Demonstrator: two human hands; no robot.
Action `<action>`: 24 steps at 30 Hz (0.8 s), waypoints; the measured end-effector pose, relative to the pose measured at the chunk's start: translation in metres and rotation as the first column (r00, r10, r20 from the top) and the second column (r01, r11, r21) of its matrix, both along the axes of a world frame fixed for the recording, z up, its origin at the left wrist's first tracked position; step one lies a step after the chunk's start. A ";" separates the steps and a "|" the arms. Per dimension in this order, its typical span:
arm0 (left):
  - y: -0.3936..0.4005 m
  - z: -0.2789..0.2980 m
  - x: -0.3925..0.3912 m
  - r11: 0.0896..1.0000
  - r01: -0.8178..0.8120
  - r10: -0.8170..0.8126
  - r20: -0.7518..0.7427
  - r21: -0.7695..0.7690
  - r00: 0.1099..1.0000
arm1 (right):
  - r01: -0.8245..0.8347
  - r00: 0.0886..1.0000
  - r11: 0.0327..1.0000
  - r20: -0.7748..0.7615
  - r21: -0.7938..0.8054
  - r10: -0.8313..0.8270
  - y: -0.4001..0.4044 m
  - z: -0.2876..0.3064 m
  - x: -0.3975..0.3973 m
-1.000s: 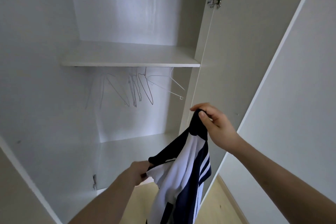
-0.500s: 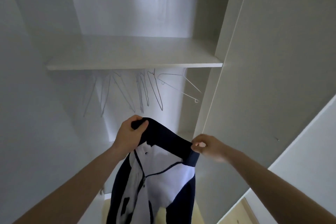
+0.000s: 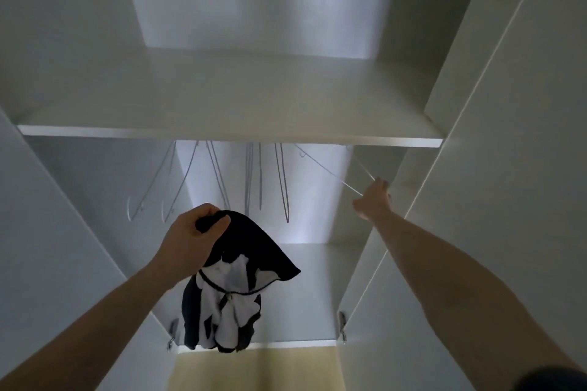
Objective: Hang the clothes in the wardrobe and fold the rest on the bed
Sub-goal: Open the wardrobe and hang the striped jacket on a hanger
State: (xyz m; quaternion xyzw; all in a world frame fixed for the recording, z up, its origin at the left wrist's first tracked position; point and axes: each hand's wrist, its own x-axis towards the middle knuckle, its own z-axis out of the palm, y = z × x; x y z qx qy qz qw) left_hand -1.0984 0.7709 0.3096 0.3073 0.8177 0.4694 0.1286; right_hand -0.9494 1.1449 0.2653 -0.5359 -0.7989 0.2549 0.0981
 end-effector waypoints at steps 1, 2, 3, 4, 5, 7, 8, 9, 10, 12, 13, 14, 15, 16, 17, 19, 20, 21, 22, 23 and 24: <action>0.004 0.000 -0.007 1.000 -0.013 0.013 -0.011 -0.007 1.000 | 0.005 0.998 1.000 0.055 -0.011 -0.004 0.011 -0.002 -0.007; 0.007 -0.001 -0.012 1.000 -0.023 0.022 -0.019 -0.014 1.000 | 0.015 0.993 1.000 0.116 -0.022 -0.012 0.020 -0.003 -0.014; 0.011 -0.002 -0.017 0.999 -0.033 0.033 -0.026 -0.021 0.999 | 0.047 0.988 0.998 0.150 -0.032 -0.042 0.028 -0.004 -0.019; 0.015 -0.004 -0.021 0.999 -0.045 0.044 -0.031 -0.029 0.999 | 0.066 0.983 0.997 0.174 -0.035 -0.059 0.037 -0.006 -0.025; 0.019 -0.005 -0.024 0.998 -0.053 0.052 -0.036 -0.038 0.998 | 0.061 0.977 0.998 0.208 -0.028 -0.054 0.045 -0.007 -0.030; 0.026 -0.007 -0.028 0.997 -0.060 0.059 -0.026 -0.044 0.998 | 0.069 0.973 0.996 0.224 -0.062 -0.053 0.057 -0.012 -0.039; 0.029 -0.008 -0.030 0.997 -0.061 0.060 -0.017 -0.042 0.998 | 0.042 0.970 0.997 0.241 -0.066 -0.024 0.060 -0.015 -0.042; 0.032 -0.009 -0.031 0.997 -0.063 0.062 -0.013 -0.041 0.998 | 0.029 0.968 0.997 0.249 -0.066 -0.011 0.062 -0.017 -0.044; 0.034 -0.010 -0.031 0.997 -0.067 0.066 -0.013 -0.041 0.998 | 0.033 0.965 0.998 0.260 -0.053 -0.018 0.064 -0.019 -0.046; 0.038 -0.012 -0.031 0.997 -0.072 0.072 -0.004 -0.040 0.997 | 0.003 0.950 1.000 0.311 -0.006 -0.001 0.067 -0.024 -0.049; 0.039 -0.013 -0.030 0.997 -0.070 0.070 0.003 -0.041 0.998 | -0.035 0.937 0.999 0.349 0.008 0.030 0.066 -0.026 -0.050; 0.040 -0.014 -0.029 0.997 -0.065 0.065 0.006 -0.042 0.998 | -0.082 0.925 0.996 0.373 0.017 0.070 0.065 -0.029 -0.051; 0.041 -0.014 -0.028 0.997 -0.060 0.060 0.006 -0.041 0.998 | -0.129 0.919 0.991 0.379 0.024 0.110 0.061 -0.031 -0.053; 0.041 -0.015 -0.028 0.998 -0.056 0.057 0.006 -0.042 0.998 | -0.162 0.924 0.986 0.357 0.033 0.140 0.058 -0.033 -0.055; 0.041 -0.015 -0.027 0.997 -0.055 0.055 0.005 -0.047 0.998 | -0.169 0.937 0.985 0.314 0.026 0.153 0.053 -0.035 -0.058; 0.039 -0.014 -0.025 0.997 -0.046 0.047 0.006 -0.059 0.999 | -0.117 0.980 0.993 0.160 -0.018 0.119 0.044 -0.034 -0.062; 0.038 -0.014 -0.024 0.997 -0.038 0.039 0.005 -0.063 0.999 | -0.088 0.993 0.994 0.073 -0.068 0.093 0.042 -0.033 -0.066; 0.037 -0.014 -0.023 0.997 -0.031 0.032 0.003 -0.068 0.999 | -0.072 0.997 0.988 -0.013 -0.136 0.071 0.037 -0.032 -0.068; 0.036 -0.013 -0.022 0.997 -0.026 0.027 0.003 -0.072 1.000 | -0.083 0.995 0.977 -0.065 -0.195 0.071 0.033 -0.031 -0.071; 0.035 -0.013 -0.021 0.997 -0.022 0.022 0.002 -0.075 1.000 | -0.095 0.992 0.964 -0.110 -0.250 0.069 0.027 -0.028 -0.074; 0.034 -0.012 -0.021 0.997 -0.018 0.018 -0.001 -0.078 1.000 | -0.104 0.989 0.950 -0.135 -0.294 0.066 0.023 -0.027 -0.079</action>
